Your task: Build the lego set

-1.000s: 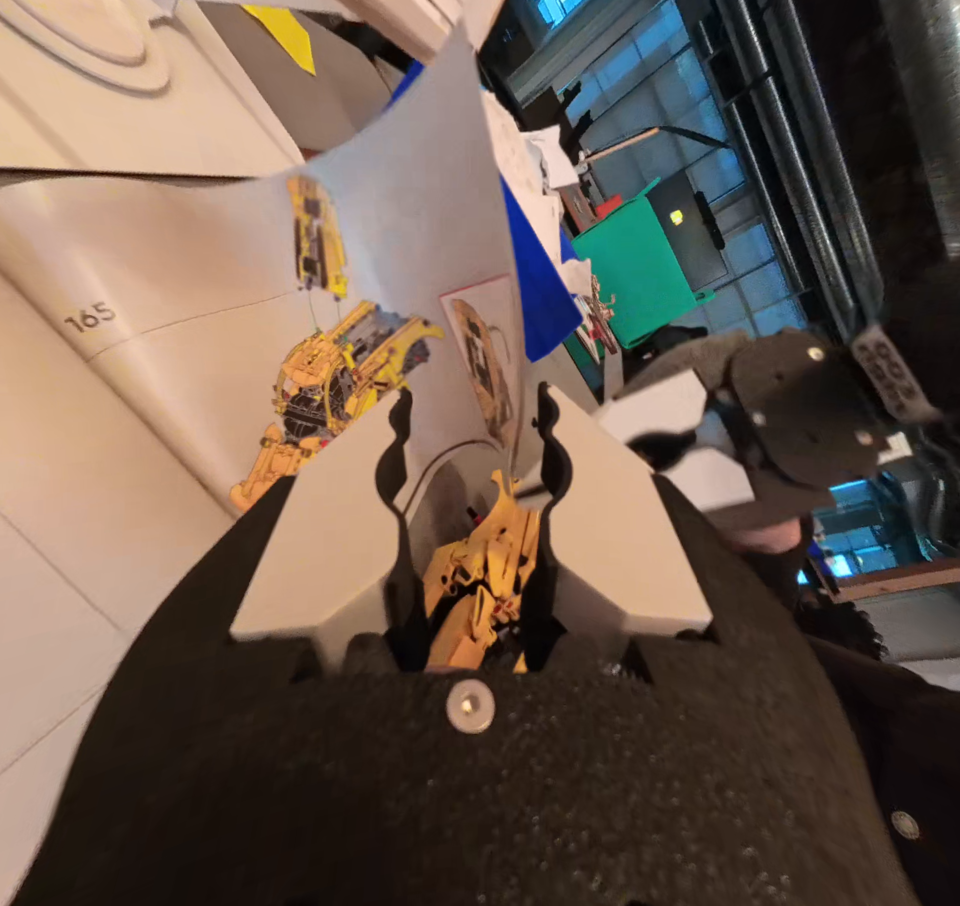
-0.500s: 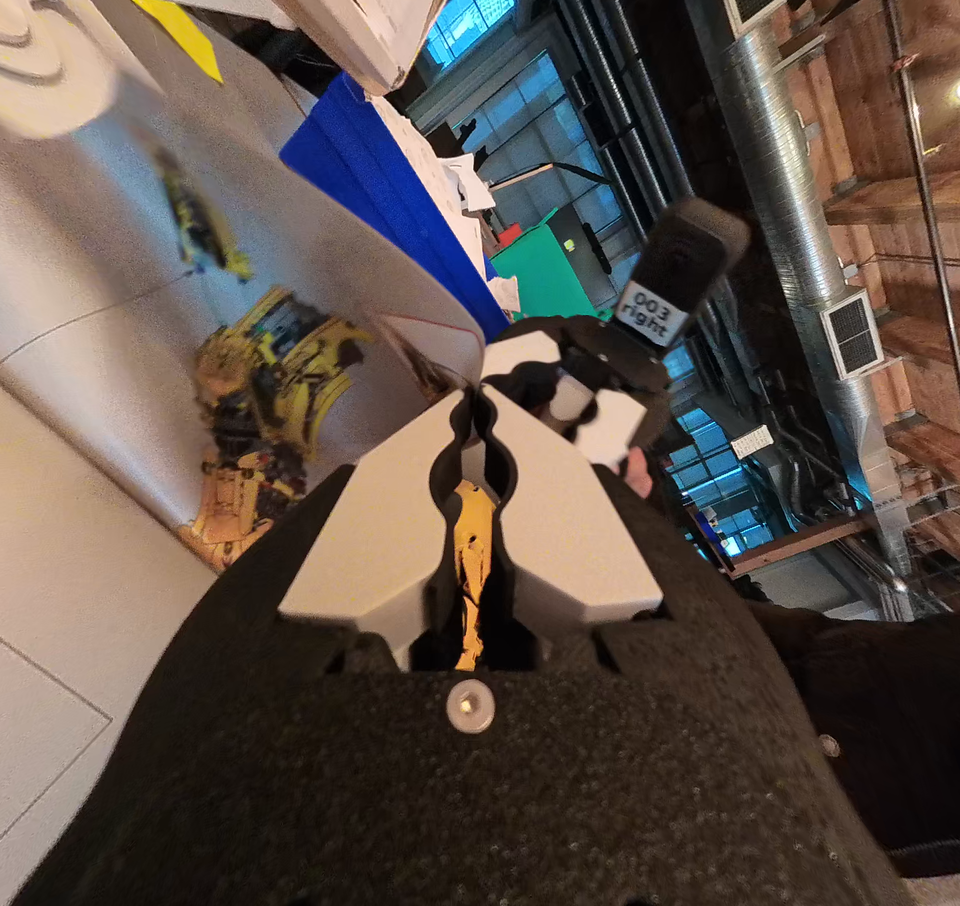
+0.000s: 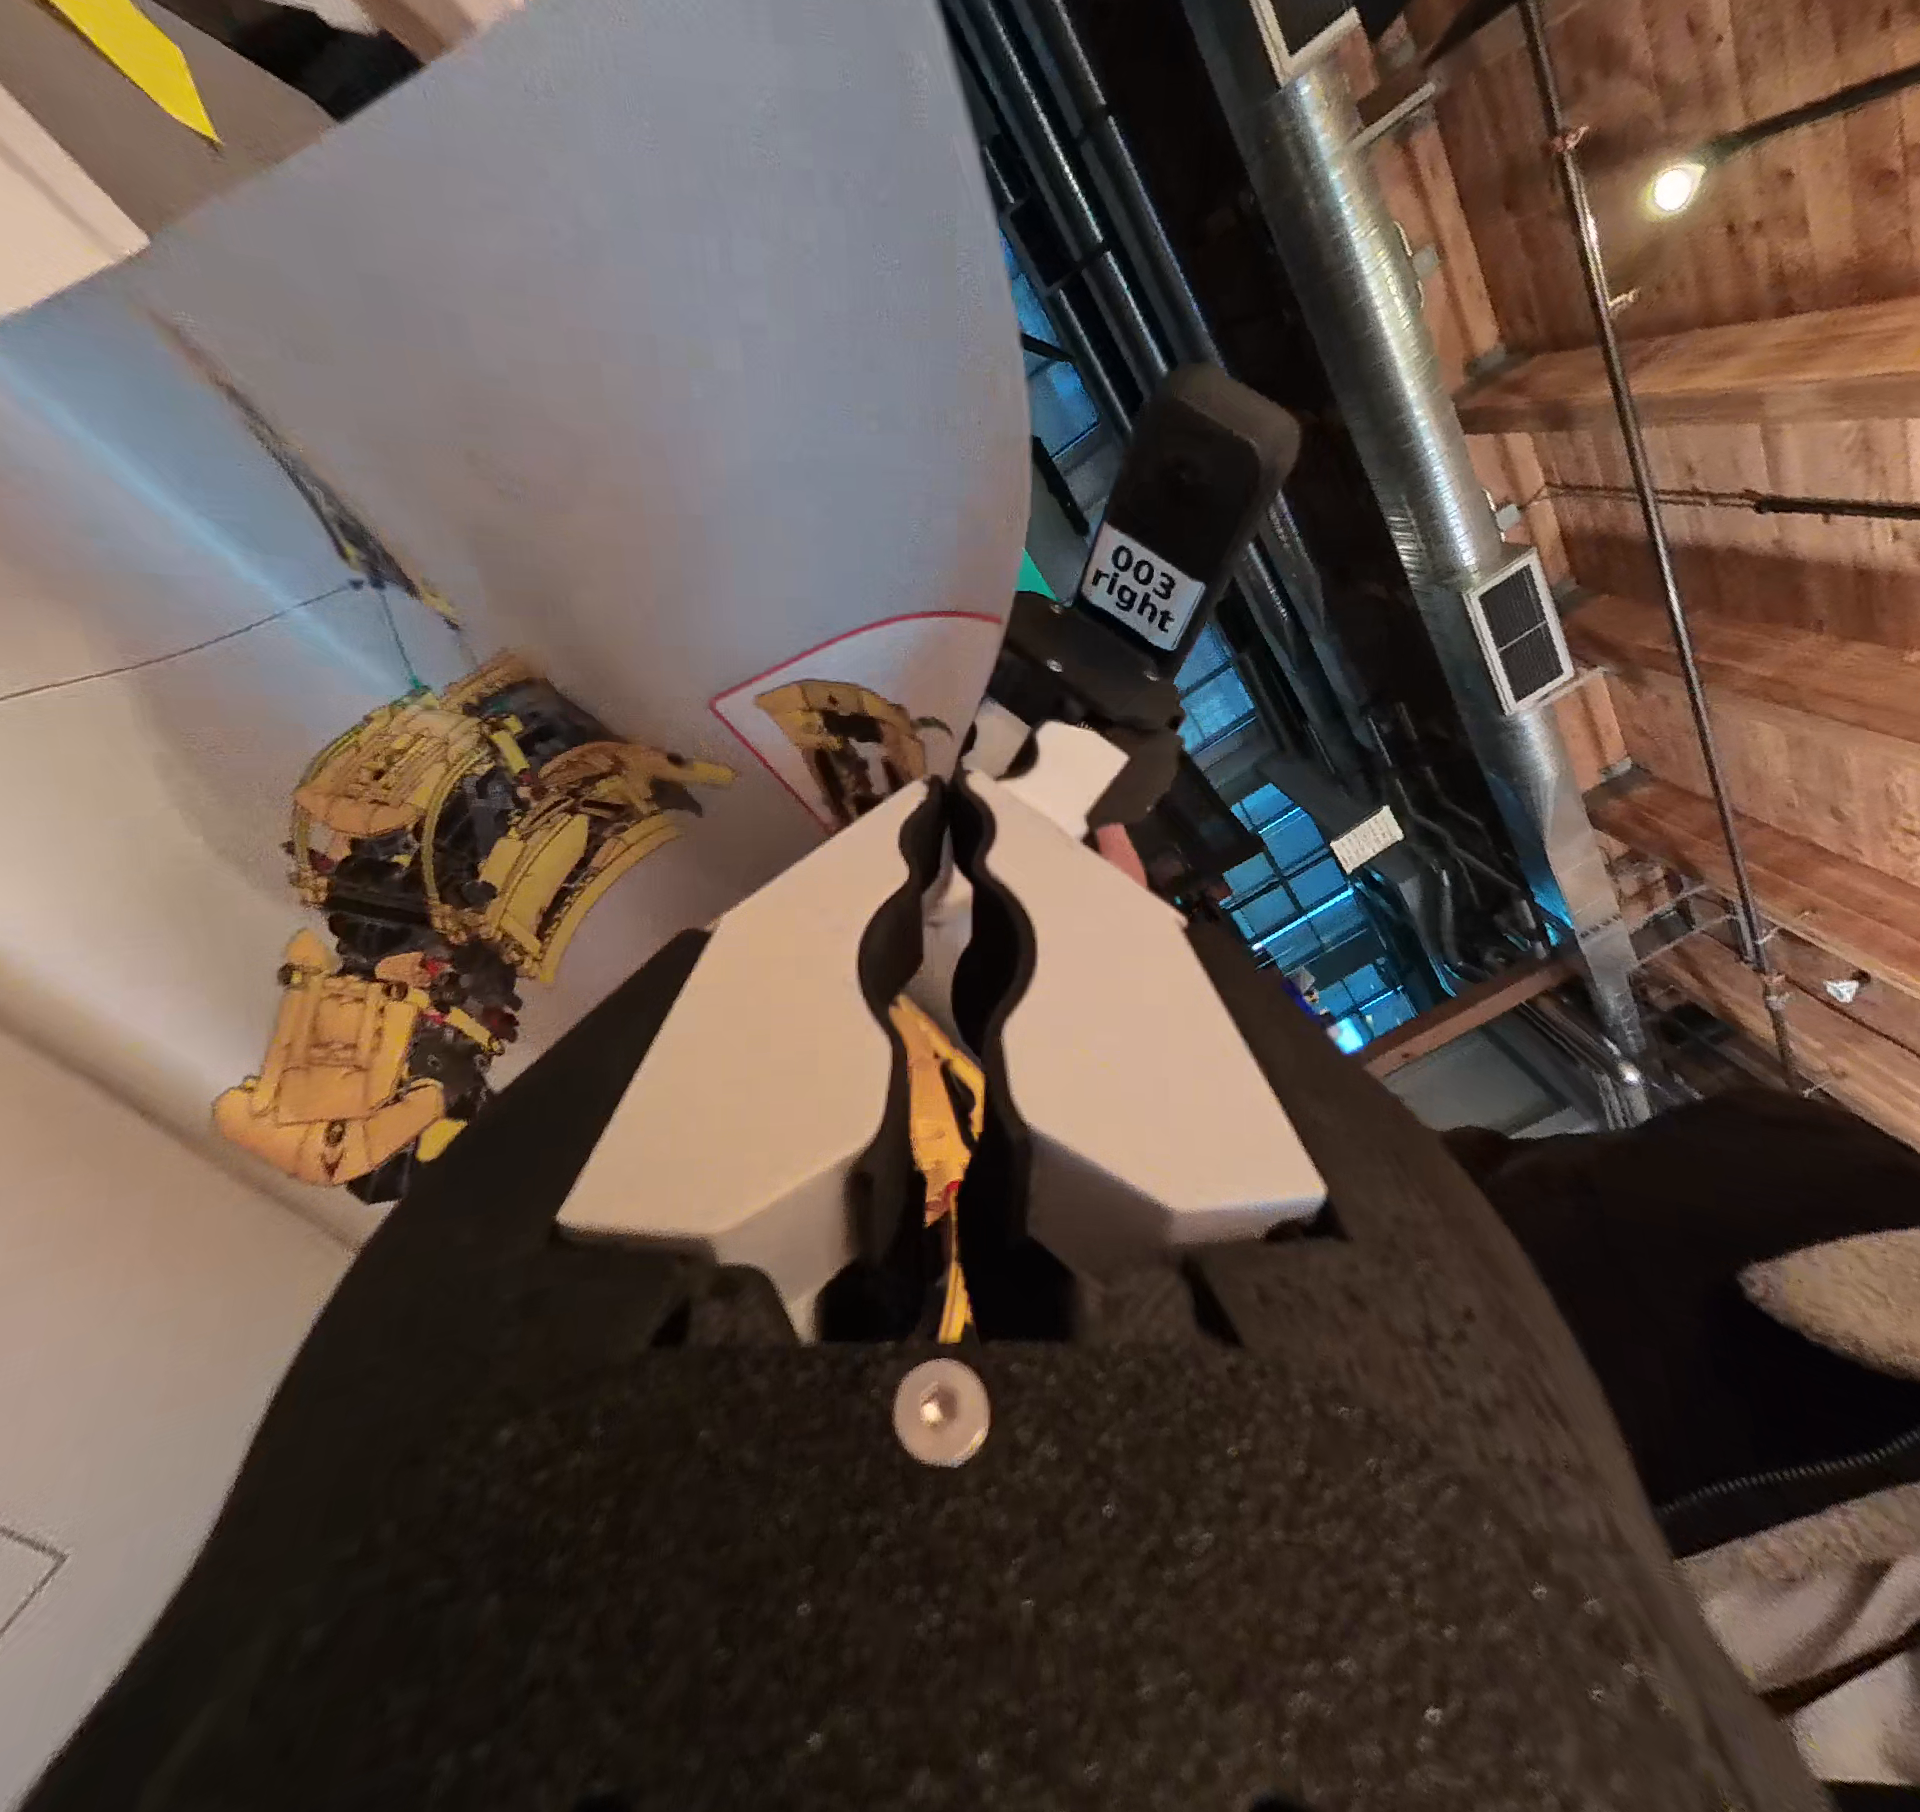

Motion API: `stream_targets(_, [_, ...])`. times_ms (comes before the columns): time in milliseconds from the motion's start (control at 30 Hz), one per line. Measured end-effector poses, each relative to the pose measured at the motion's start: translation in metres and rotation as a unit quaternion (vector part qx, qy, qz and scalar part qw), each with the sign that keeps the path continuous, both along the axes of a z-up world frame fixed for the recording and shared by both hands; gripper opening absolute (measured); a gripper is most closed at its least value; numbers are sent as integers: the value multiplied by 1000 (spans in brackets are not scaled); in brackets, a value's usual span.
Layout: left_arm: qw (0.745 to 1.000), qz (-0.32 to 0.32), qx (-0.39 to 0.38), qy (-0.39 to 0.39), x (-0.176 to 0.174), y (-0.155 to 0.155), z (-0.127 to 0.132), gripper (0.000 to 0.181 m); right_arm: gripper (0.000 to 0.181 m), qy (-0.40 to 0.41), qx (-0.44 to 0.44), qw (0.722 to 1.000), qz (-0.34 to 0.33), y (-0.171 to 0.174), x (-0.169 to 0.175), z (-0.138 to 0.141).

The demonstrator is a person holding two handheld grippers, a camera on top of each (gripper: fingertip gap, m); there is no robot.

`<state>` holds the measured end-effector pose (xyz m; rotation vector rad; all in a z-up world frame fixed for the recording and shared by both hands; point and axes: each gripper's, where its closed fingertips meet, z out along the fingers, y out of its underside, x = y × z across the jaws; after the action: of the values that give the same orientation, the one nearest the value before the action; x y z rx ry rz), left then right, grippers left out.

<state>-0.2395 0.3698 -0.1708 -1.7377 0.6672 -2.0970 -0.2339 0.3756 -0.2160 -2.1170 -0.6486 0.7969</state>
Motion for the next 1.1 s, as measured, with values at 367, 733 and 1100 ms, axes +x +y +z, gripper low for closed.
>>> stream_targets(367, [1000, -13, 23, -4, 2, -6, 0, 2, 28, 133, -11, 991, 3, -4, 16, 24])
stream_targets(733, [998, -22, 43, -41, 1, -12, 12, 0, 39, 248, -21, 968, 33, -9, 19, 44])
stream_targets(1100, [996, -35, 42, -72, 1, -19, 24, 1, 29, 196, 32, 980, 17, -9, 19, 56])
